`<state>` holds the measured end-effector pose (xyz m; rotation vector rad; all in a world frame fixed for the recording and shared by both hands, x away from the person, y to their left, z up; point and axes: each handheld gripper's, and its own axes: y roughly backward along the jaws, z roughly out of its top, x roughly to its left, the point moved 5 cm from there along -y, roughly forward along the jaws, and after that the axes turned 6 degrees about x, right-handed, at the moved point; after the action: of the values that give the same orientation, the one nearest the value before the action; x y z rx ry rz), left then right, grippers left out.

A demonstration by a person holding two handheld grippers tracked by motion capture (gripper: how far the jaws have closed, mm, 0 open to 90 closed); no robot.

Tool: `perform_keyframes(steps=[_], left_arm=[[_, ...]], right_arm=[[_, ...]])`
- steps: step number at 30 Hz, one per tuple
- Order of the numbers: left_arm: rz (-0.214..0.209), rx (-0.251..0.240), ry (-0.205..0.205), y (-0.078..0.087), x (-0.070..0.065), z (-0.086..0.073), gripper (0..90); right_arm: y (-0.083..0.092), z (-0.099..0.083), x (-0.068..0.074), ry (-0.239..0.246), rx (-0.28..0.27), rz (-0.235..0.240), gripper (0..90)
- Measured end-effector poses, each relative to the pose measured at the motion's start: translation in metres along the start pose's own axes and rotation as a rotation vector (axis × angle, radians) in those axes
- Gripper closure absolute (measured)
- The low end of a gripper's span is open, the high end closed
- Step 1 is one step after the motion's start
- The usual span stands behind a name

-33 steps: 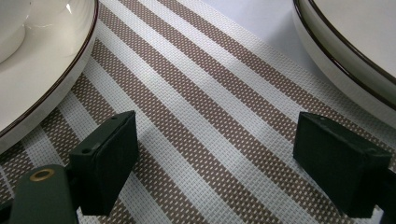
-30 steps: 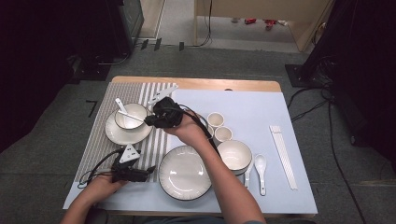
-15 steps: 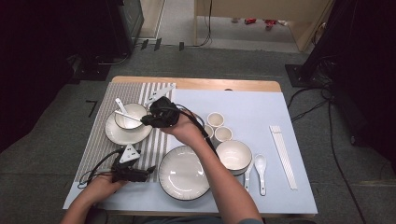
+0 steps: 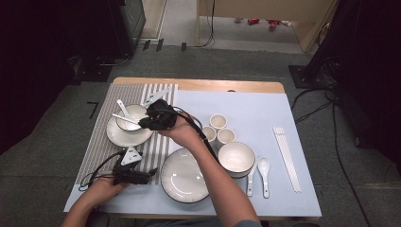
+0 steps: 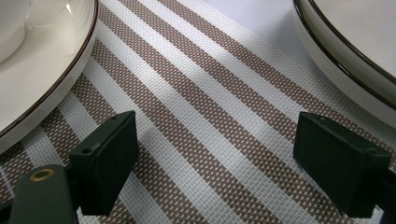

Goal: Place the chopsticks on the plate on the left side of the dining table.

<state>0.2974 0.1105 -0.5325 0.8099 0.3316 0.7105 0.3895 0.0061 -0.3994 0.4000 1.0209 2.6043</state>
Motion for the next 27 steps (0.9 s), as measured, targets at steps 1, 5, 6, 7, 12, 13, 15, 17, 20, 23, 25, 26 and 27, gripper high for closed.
perform_keyframes(steps=[1, 5, 6, 7, 12, 13, 15, 17, 20, 23, 25, 26, 27], left_arm=[[0.000, 0.000, 0.000, 0.000, 0.000, 0.000, 14.6], [0.000, 0.000, 0.001, 0.000, 0.000, 0.000, 14.5], [0.000, 0.000, 0.001, 0.000, 0.000, 0.000, 14.5], [0.000, 0.000, 0.000, 0.000, 0.000, 0.000, 14.5], [0.001, 0.000, 0.000, 0.000, 0.000, 0.000, 14.6], [0.001, 0.000, 0.000, 0.000, 0.000, 0.000, 14.5], [0.001, 0.000, -0.001, 0.000, 0.000, 0.000, 14.5], [0.001, 0.000, -0.001, 0.000, 0.000, 0.000, 14.6], [0.001, -0.001, -0.001, 0.000, 0.000, 0.000, 14.5], [0.001, -0.001, -0.001, 0.000, 0.000, 0.000, 14.6], [0.002, -0.001, -0.001, 0.000, 0.000, 0.000, 14.6], [0.002, 0.000, -0.001, 0.000, 0.000, 0.000, 14.5], [0.001, 0.000, -0.001, 0.000, 0.000, 0.000, 14.5]], right_arm=[[-0.001, 0.000, 0.000, 0.002, -0.001, 0.002, 85.2], [-0.003, 0.001, 0.001, 0.004, 0.002, 0.002, 85.2], [-0.004, 0.000, 0.001, 0.004, 0.005, 0.002, 85.2], [-0.005, 0.000, 0.001, 0.005, 0.006, 0.003, 85.3], [-0.008, 0.001, 0.001, 0.005, 0.010, 0.005, 85.3], [-0.009, 0.001, 0.000, 0.006, 0.010, 0.005, 85.2], [-0.011, 0.001, 0.000, 0.008, 0.011, 0.006, 85.3], [-0.012, 0.001, 0.000, 0.006, 0.014, 0.008, 85.3], [-0.014, 0.001, 0.000, 0.003, 0.014, 0.010, 85.3], [-0.016, 0.002, 0.000, 0.006, 0.012, 0.009, 85.2], [-0.017, 0.003, 0.000, 0.010, 0.013, 0.010, 85.3], [-0.018, 0.003, 0.000, 0.014, 0.015, 0.012, 85.3], [-0.019, 0.004, 0.001, 0.013, 0.016, 0.011, 85.3]])
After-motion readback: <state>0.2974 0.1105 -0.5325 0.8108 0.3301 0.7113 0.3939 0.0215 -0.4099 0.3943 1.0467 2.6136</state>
